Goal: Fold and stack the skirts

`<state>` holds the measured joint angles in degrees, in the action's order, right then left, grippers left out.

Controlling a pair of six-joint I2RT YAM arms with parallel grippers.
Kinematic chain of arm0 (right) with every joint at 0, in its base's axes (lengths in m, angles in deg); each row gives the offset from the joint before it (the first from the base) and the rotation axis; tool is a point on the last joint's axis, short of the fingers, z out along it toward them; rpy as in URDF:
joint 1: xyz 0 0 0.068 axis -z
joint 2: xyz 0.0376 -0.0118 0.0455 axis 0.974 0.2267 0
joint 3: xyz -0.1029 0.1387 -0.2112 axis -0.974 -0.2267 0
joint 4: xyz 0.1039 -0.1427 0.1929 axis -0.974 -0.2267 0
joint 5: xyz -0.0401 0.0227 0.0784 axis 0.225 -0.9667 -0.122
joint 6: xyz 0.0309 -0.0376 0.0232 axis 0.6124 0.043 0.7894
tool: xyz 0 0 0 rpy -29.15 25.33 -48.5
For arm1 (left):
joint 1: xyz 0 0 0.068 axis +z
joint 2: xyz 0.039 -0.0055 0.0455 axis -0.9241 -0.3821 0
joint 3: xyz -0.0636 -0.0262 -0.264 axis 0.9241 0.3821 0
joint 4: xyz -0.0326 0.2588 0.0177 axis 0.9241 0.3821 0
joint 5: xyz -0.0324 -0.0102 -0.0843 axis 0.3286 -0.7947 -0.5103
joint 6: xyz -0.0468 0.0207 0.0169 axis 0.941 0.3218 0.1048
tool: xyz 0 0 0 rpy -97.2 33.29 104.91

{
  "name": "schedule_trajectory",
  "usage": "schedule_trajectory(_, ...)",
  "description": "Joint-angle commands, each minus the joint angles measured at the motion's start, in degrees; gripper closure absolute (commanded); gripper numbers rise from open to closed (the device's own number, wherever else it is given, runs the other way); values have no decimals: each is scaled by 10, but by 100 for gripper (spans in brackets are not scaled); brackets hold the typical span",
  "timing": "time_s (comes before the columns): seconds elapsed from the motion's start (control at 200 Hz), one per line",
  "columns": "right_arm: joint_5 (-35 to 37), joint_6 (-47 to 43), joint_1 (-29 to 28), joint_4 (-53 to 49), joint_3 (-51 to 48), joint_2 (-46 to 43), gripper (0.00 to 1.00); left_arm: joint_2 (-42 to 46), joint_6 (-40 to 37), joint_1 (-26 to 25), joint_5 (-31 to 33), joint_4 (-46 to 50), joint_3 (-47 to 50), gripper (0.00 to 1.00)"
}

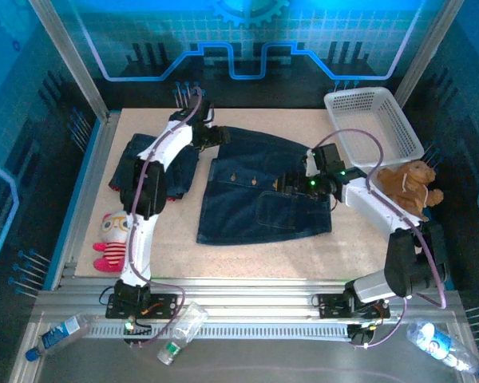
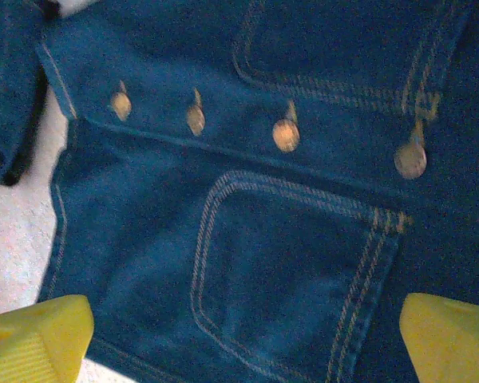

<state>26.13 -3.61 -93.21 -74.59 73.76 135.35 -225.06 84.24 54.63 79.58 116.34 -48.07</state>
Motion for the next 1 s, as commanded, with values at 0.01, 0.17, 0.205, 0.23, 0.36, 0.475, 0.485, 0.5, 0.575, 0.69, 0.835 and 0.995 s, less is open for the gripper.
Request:
schedule_trajectory(0.01,41,35,22,-34,-34,-17,1,-50,-77,-2,-2,23,-91,34)
schedule_trajectory(0.17,7,68,52,-10,-85,-22,1,-121,-100,0,-25,28,-166,41)
schedule_trajectory(0.205,9,68,54,-13,-87,-23,2,-133,-102,0,-22,31,-181,42)
schedule_trajectory(0.23,10,67,55,-15,-87,-24,2,-140,-102,0,-20,32,-188,43)
schedule_trajectory(0.36,15,63,59,-27,-92,-25,2,-159,-102,1,-31,13,-199,52)
schedule_trajectory(0.475,15,65,60,-34,-96,-25,2,-174,-96,1,-31,4,-210,57)
schedule_trajectory(0.485,15,66,60,-34,-97,-26,2,-175,-95,1,-31,4,-213,57)
schedule_trajectory(0.5,16,66,60,-34,-98,-25,2,-178,-94,2,-32,5,-216,57)
schedule_trajectory(0.575,15,67,60,-35,-101,-29,2,-190,-88,3,-44,-1,-230,61)
schedule_trajectory(0.69,15,72,60,-38,-109,-33,2,-207,-84,3,-58,-14,-245,64)
schedule_trajectory(0.835,3,77,61,-37,-121,-28,2,-220,-78,5,-64,-21,-269,74)
schedule_trajectory(0.995,7,91,64,-66,-119,1,1,-211,-76,6,-61,-47,-269,88)
